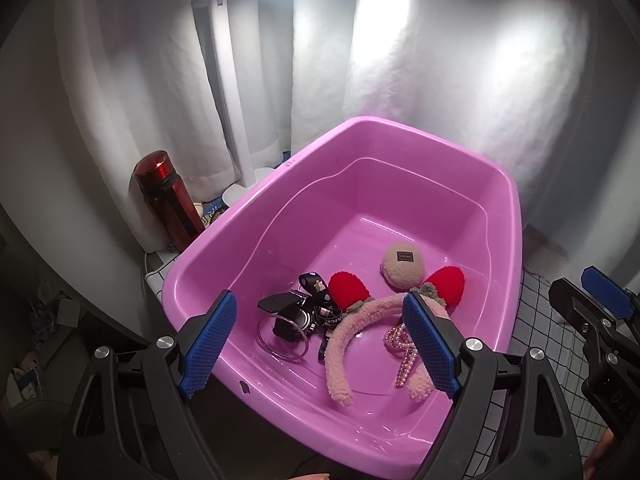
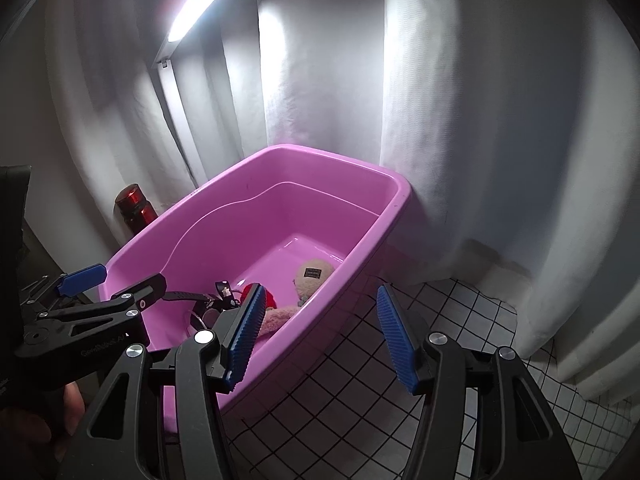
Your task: Organize jewelry
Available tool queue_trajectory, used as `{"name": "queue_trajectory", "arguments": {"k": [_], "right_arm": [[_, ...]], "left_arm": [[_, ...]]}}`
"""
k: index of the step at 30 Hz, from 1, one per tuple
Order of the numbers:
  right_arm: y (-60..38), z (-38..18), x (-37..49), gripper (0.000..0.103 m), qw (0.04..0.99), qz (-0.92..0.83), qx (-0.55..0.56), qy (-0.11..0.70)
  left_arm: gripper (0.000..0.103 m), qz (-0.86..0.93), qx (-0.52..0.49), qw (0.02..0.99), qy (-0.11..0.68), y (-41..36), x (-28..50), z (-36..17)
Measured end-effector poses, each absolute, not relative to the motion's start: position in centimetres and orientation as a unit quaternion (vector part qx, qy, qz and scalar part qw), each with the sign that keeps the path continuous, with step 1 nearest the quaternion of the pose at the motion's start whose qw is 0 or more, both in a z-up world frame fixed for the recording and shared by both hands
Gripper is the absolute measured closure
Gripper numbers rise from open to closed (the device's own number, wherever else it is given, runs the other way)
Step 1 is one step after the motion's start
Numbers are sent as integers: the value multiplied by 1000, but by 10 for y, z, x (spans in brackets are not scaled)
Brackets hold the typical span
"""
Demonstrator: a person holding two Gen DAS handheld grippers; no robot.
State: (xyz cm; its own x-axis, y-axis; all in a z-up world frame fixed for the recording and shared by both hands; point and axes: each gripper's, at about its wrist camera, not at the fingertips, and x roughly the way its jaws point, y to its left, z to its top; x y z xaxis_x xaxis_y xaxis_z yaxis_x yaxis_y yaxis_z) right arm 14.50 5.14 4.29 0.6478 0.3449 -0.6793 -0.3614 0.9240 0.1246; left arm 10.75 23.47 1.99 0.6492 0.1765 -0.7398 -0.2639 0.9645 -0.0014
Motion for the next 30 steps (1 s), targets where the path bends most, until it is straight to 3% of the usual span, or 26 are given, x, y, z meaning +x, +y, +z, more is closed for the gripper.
{"name": "queue_trajectory", "arguments": {"k": [30], "right_arm": [[41,44,132,47,910,182,-13,373]], "left_arm": [[20,113,-52,906,405,222,99,22]]}}
